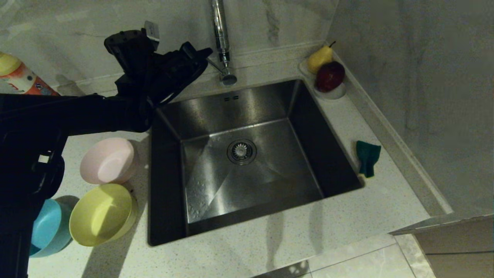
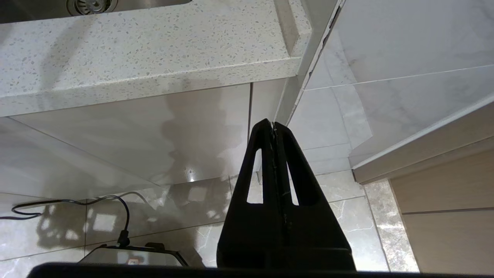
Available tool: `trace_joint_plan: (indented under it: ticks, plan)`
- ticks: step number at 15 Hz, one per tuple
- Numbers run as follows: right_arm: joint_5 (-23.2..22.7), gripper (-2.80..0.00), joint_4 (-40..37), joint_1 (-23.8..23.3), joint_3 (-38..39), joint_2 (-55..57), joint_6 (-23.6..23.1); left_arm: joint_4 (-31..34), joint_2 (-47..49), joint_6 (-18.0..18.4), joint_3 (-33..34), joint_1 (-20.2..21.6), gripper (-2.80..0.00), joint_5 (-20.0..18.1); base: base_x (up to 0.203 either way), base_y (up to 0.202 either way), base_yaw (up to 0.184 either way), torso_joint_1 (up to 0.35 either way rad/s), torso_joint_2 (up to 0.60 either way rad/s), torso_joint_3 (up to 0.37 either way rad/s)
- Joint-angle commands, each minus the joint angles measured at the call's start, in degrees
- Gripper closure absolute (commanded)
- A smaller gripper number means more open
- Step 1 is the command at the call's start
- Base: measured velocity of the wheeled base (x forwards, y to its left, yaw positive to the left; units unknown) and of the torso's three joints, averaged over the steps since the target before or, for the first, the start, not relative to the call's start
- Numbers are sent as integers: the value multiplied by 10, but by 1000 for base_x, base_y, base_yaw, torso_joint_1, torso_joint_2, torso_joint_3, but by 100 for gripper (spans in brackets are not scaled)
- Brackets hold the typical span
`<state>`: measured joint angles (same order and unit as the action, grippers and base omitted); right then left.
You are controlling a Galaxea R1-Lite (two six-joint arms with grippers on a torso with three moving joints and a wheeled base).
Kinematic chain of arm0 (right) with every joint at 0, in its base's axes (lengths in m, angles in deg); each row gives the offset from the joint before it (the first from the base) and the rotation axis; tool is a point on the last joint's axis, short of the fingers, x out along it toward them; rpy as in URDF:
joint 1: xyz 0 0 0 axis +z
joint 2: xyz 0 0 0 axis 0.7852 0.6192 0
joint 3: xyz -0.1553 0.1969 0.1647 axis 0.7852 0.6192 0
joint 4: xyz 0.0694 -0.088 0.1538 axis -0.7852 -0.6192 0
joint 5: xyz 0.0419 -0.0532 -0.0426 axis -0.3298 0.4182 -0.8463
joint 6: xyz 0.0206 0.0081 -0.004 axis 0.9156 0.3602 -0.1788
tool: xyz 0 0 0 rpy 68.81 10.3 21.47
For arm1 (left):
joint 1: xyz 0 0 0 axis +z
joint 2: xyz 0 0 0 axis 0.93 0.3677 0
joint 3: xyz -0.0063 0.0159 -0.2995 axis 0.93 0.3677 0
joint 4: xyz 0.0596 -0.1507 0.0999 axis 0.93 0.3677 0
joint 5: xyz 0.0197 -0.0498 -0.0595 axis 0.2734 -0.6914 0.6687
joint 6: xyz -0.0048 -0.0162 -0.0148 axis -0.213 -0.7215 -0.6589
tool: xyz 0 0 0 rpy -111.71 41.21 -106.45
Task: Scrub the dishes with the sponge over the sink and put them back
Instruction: Turn on the faucet
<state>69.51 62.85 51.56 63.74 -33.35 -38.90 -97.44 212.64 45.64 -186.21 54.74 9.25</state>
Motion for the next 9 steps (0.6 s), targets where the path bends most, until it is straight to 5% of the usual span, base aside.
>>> trace_joint_plan:
  ticks: [1, 9]
  plan:
    - [0, 0, 0, 0, 0, 0, 0, -1, 3, -2, 0, 0, 0, -1, 0, 0, 0, 0, 0, 0]
    - [0, 0, 0, 0, 0, 0, 0, 6, -13, -3, 8, -10, 0, -1, 0, 0, 0, 0, 0, 0]
